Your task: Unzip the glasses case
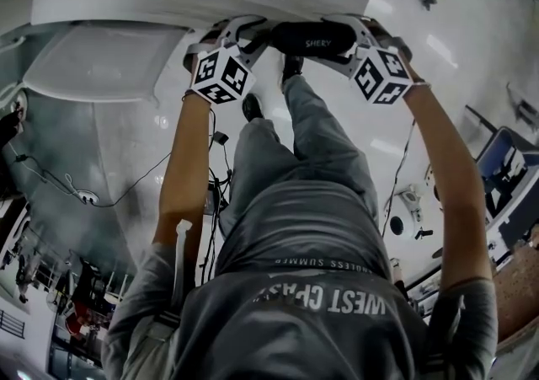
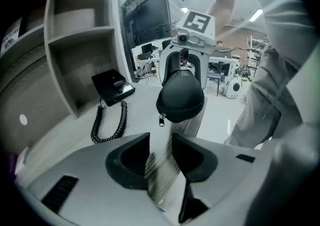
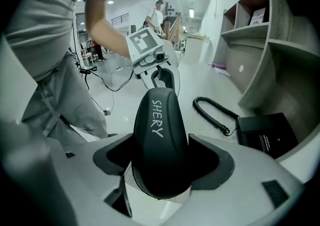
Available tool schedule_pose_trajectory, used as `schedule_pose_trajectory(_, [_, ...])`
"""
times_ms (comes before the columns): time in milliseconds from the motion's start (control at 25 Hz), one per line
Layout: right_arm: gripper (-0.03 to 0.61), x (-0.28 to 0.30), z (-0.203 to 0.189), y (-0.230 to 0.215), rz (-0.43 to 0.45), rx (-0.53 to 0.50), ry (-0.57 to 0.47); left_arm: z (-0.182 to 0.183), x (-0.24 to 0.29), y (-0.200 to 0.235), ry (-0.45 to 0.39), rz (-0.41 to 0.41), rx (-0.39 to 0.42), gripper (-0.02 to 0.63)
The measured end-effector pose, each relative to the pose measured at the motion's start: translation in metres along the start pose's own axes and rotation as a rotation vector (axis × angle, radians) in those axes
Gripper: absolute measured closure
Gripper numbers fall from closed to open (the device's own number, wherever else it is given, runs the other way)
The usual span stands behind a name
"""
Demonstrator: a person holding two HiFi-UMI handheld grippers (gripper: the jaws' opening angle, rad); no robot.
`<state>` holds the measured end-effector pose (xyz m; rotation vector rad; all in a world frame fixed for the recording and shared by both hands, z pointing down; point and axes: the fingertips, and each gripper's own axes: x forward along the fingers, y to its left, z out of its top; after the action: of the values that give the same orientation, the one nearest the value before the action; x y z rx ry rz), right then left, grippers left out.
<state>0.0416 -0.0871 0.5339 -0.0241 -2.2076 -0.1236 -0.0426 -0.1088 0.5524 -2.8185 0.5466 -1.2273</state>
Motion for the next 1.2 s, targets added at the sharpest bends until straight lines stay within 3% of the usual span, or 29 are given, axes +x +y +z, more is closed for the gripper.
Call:
schedule_pose_trajectory(200, [0.232, -0.006, 0.009, 0.003, 0.023, -0.009, -0.024, 0.017, -0.002, -0.005, -0.041, 0.014, 0.136, 0.495])
schedule_pose_trajectory(360, [0.232, -0.006, 0.013, 0.002, 0.039, 0.018, -0.037, 0.024, -0.008, -0.004, -0.058, 0.036, 0.200, 0.594])
schedule_pose_trajectory(760, [0.233, -0.007, -0.003, 0.006, 0.079, 0.141, -0.025, 0.031, -0.021, -0.004, -0.098, 0.026, 0.147, 0.615])
schedule_pose_trajectory(1000, [0.233, -0.007, 0.000, 0.009, 0.065, 0.096, -0.021, 0.028, -0.017, -0.008, -0.093, -0.016, 0.091, 0.614])
schedule_pose_trajectory(1200, [0.232, -0.006, 0.003, 0.012, 0.061, 0.049, -0.005, 0.022, -0.016, -0.013, -0.077, -0.076, 0.105, 0.508])
